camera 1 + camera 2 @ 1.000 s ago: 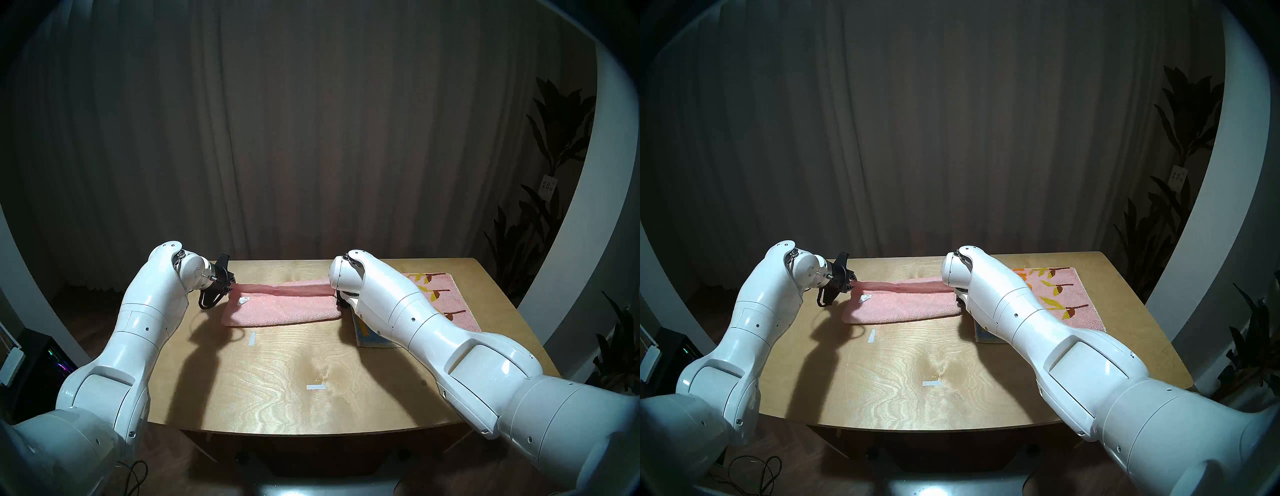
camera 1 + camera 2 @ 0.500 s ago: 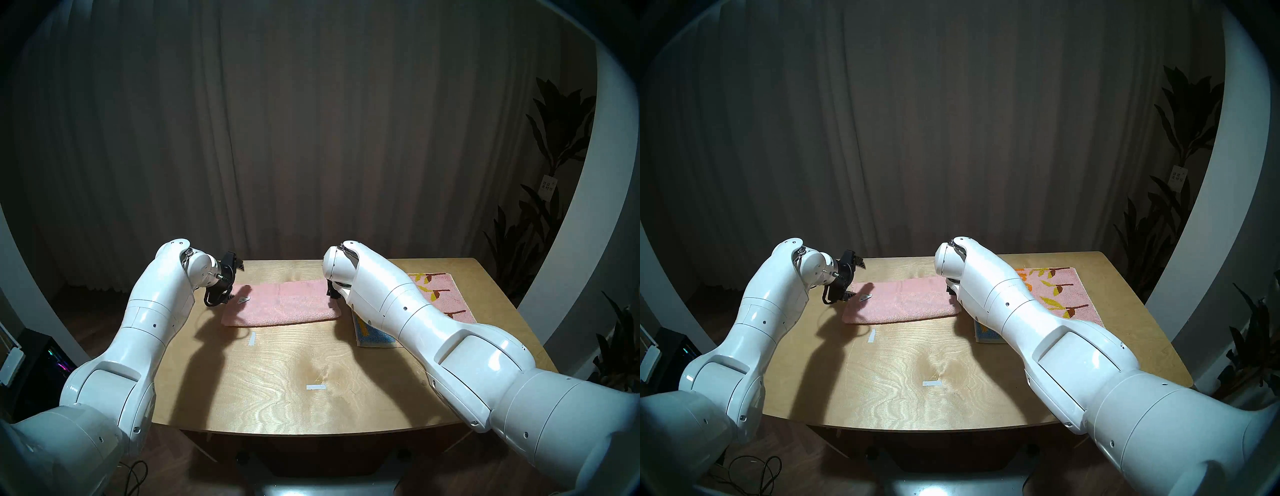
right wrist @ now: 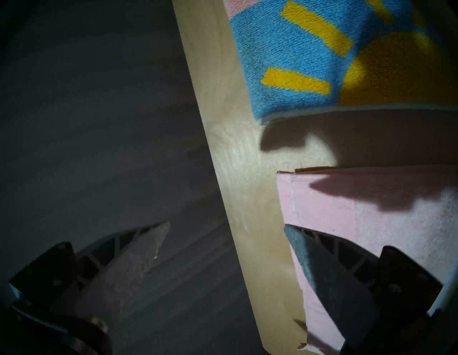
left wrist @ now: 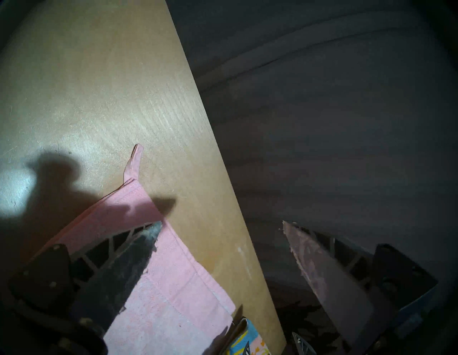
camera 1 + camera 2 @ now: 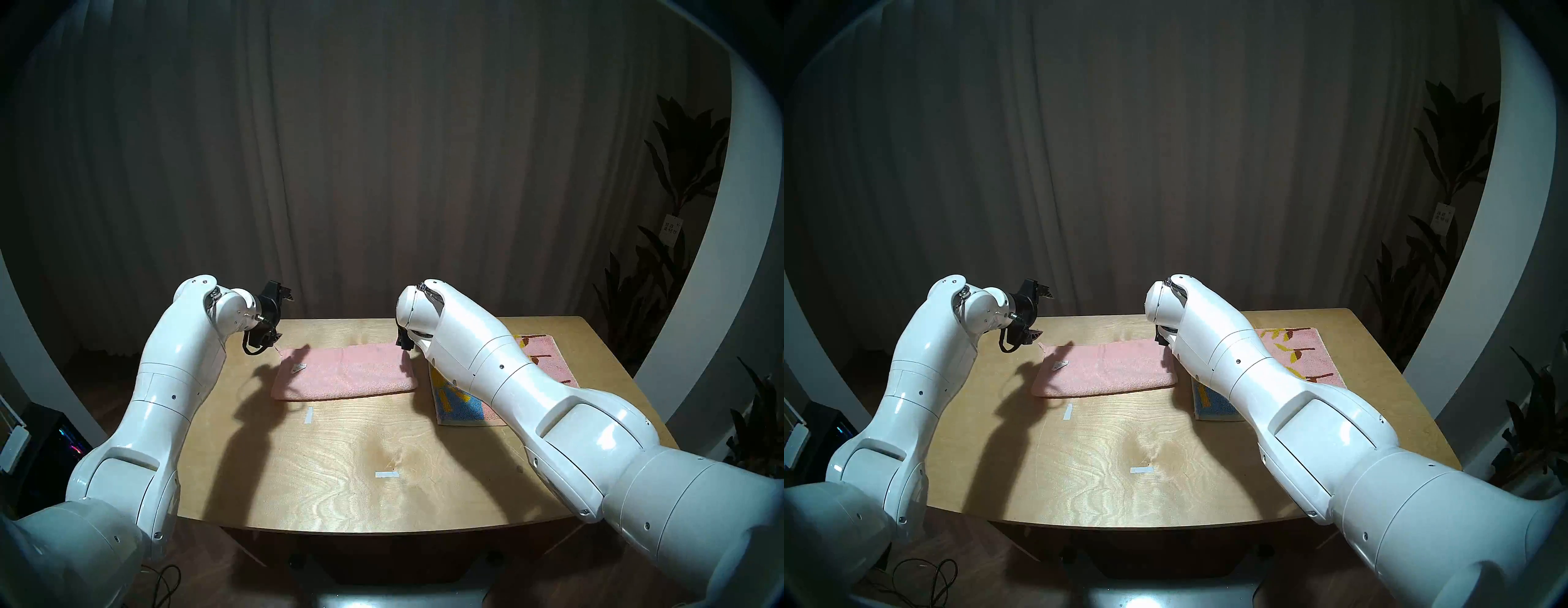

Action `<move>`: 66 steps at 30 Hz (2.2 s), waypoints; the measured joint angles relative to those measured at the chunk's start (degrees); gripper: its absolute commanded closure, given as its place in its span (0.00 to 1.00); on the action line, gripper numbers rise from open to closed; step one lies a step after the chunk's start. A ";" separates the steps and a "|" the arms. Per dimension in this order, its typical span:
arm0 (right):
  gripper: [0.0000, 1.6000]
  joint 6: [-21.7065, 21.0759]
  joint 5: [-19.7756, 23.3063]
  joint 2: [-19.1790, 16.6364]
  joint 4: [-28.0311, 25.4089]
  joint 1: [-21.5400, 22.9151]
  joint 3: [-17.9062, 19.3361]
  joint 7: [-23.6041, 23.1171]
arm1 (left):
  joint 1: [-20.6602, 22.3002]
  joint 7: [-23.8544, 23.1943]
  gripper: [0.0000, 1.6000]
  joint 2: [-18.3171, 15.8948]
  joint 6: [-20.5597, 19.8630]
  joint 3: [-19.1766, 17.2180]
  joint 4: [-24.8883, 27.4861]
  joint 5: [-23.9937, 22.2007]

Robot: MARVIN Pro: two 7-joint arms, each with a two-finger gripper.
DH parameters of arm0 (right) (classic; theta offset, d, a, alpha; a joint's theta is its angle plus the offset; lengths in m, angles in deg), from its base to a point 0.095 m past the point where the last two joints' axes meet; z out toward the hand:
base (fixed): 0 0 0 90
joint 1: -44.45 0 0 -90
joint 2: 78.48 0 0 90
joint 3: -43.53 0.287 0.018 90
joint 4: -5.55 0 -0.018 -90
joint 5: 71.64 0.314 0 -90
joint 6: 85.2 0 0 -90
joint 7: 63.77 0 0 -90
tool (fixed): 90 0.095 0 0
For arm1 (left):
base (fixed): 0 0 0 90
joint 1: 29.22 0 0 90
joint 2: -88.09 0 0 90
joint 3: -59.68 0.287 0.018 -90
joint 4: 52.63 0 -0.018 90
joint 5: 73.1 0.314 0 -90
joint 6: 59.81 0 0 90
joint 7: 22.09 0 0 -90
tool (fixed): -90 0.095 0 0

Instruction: Fold each towel twice and stack them on table

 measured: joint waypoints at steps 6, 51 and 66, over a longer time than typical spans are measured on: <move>0.00 -2.00 0.11 -1.64 -3.36 -0.90 -0.15 0.16 | -4.63 -0.83 0.00 -1.50 -0.59 -1.34 4.60 -0.97; 0.00 -9.25 -4.79 -14.74 -20.76 -7.38 -7.03 -0.20 | -29.33 -7.79 0.00 -5.95 -4.80 -8.66 27.23 -4.56; 0.00 -11.47 -7.68 -20.45 -29.33 -9.40 -9.73 -1.59 | -38.25 -10.52 0.00 -5.68 -3.81 -11.27 32.86 -4.57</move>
